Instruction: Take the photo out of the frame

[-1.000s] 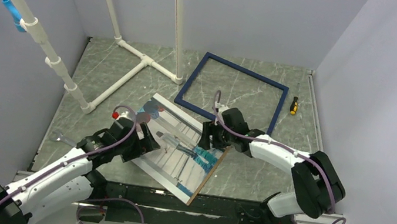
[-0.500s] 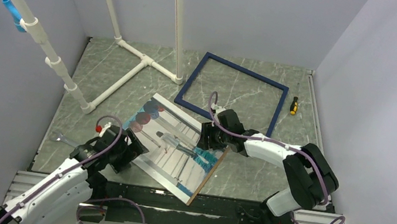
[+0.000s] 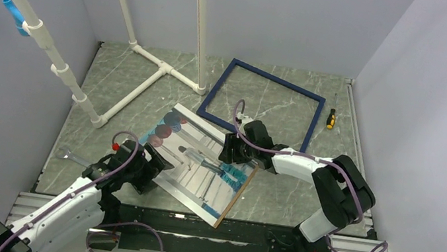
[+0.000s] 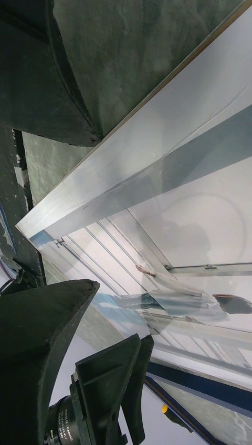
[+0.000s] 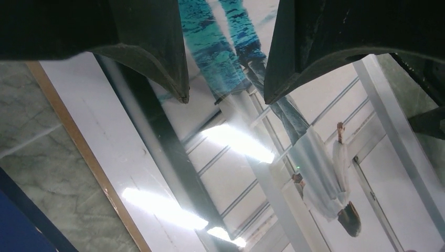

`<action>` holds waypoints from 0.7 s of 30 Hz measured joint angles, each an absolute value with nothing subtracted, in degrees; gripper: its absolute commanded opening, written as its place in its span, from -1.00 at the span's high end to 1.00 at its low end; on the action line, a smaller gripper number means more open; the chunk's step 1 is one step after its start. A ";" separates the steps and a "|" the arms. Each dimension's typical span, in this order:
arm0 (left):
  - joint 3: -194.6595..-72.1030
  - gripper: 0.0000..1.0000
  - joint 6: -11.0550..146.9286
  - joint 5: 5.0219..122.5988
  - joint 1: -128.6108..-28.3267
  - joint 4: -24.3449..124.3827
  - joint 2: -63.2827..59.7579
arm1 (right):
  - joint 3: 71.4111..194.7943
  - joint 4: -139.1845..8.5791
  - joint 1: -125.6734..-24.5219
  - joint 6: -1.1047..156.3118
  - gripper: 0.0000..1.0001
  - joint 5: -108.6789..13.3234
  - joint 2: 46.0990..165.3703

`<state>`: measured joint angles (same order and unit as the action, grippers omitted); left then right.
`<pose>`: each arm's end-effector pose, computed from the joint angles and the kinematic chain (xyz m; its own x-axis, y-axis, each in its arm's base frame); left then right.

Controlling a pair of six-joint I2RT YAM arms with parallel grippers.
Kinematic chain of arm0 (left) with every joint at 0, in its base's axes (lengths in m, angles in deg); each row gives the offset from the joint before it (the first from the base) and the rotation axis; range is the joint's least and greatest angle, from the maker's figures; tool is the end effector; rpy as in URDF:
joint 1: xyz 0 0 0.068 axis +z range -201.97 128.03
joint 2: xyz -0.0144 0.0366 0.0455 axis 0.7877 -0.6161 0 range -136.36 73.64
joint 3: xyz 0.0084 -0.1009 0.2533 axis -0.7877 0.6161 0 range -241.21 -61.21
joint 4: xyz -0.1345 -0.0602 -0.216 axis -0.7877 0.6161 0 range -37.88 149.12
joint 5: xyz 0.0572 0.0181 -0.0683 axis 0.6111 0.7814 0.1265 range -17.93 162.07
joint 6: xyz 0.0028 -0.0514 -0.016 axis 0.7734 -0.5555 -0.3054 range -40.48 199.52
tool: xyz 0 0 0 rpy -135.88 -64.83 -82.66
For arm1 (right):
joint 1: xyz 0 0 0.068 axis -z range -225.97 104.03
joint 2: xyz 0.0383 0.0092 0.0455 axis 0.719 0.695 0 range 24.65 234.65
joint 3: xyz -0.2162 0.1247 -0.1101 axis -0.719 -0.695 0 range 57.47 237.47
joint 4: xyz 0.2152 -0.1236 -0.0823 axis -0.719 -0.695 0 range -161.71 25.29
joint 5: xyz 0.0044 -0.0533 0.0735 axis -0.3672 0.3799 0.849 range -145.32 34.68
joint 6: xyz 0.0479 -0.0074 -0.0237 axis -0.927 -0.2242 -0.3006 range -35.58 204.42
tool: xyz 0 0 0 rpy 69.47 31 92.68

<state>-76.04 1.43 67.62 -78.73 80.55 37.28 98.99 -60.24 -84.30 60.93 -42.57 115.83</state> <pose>0.1129 -0.0599 0.1521 -0.6239 -0.7779 -0.0746 -0.5671 0.5164 -0.6417 0.2355 0.1963 0.1525 -0.8001 -0.1370 -0.5840 -0.4449 0.7886 0.4245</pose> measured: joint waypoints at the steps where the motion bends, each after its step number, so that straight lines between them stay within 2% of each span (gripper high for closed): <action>1: -76.04 -0.95 1.41 67.43 -78.73 80.42 37.39 | 99.07 -59.91 -84.28 60.87 -0.13 -42.46 116.09; 21: -78.38 -0.96 1.08 66.38 -78.67 79.96 40.21 | 99.69 -55.98 -84.38 60.78 -0.13 -40.79 118.41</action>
<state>-78.38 1.08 66.38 -78.67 79.96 40.21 99.69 -55.98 -84.38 60.78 -40.79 118.41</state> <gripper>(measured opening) 0.976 0.561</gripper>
